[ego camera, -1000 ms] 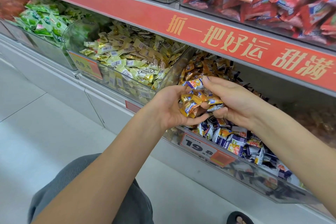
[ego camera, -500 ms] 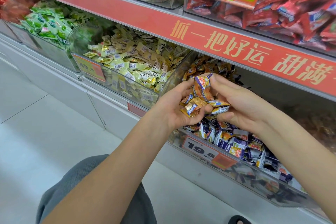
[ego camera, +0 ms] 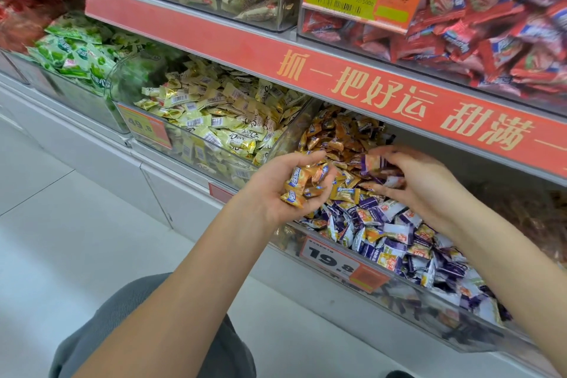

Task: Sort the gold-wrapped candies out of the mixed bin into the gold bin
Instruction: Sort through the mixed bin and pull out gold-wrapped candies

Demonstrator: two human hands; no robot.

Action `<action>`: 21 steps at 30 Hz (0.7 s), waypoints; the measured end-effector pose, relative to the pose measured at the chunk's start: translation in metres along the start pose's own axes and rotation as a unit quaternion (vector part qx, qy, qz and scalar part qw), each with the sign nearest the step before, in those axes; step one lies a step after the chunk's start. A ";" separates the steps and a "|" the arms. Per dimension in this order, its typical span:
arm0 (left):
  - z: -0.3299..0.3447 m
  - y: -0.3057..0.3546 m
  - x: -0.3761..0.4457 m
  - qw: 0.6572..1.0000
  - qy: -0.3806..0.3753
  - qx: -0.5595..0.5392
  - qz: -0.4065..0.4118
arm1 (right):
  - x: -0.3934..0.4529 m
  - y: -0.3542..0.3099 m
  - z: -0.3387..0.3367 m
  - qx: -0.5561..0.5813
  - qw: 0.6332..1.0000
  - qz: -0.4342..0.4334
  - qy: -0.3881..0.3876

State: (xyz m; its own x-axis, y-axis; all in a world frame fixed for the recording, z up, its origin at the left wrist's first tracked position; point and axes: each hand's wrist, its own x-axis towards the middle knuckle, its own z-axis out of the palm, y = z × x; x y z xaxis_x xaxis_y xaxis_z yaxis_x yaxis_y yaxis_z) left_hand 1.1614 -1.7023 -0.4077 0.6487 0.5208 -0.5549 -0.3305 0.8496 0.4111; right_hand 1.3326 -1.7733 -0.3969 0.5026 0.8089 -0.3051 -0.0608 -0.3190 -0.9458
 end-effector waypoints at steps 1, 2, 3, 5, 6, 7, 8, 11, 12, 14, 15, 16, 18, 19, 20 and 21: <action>-0.001 0.002 -0.002 1.000 -0.001 0.000 0.000 | -0.002 0.001 -0.004 -0.070 0.997 -0.017 0.000; -0.001 0.004 -0.003 1.000 -0.004 -0.006 -0.002 | -0.004 0.001 -0.007 -0.150 0.988 -0.038 0.003; -0.002 0.006 -0.005 1.000 -0.007 -0.013 -0.004 | -0.007 0.000 -0.008 -0.236 0.969 -0.068 0.008; -0.002 0.010 -0.011 0.999 -0.014 -0.029 -0.015 | -0.011 -0.002 -0.007 -0.399 0.905 -0.149 0.012; -0.003 0.011 -0.014 0.999 -0.013 -0.041 -0.022 | -0.013 -0.002 -0.004 -0.466 0.866 -0.183 0.014; -0.005 0.012 -0.017 0.998 -0.007 -0.053 -0.028 | -0.013 -0.001 -0.001 -0.523 0.827 -0.206 0.020; -0.007 0.013 -0.021 0.998 0.004 -0.061 -0.032 | -0.013 0.002 0.003 -0.574 0.787 -0.225 0.031; -0.016 0.011 -0.033 0.997 0.048 -0.048 -0.032 | -0.002 0.007 0.013 -0.633 0.718 -0.286 0.038; -0.019 0.010 -0.036 0.997 0.061 -0.033 -0.028 | 0.005 0.007 0.016 -0.614 0.727 -0.308 0.012; -0.025 0.007 -0.042 0.997 0.072 -0.008 -0.020 | 0.019 0.005 0.024 -0.564 0.756 -0.323 -0.078; -0.027 0.006 -0.044 0.997 0.070 0.000 -0.018 | 0.026 0.005 0.030 -0.557 0.757 -0.320 -0.122; -0.028 0.005 -0.046 0.998 0.067 0.007 -0.019 | 0.034 0.006 0.035 -0.558 0.752 -0.317 -0.151; -0.033 0.006 -0.048 0.998 0.061 0.017 -0.023 | 0.047 0.009 0.049 -0.561 0.745 -0.324 -0.156; -0.035 0.008 -0.050 0.998 0.056 0.021 -0.027 | 0.052 0.010 0.055 -0.561 0.746 -0.330 -0.141; -0.037 0.009 -0.051 0.998 0.052 0.022 -0.030 | 0.056 0.011 0.061 -0.560 0.751 -0.328 -0.119; -0.039 0.010 -0.053 0.998 0.049 0.023 -0.032 | 0.059 0.011 0.066 -0.560 0.760 -0.317 -0.095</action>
State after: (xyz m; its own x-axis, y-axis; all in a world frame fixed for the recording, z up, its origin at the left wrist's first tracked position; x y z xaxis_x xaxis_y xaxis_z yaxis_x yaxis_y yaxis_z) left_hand 1.0974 -1.7178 -0.4024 0.5961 0.4728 -0.6489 -0.2572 0.8781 0.4034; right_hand 1.3050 -1.6965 -0.4331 -0.0152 0.9979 0.0622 0.9668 0.0305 -0.2539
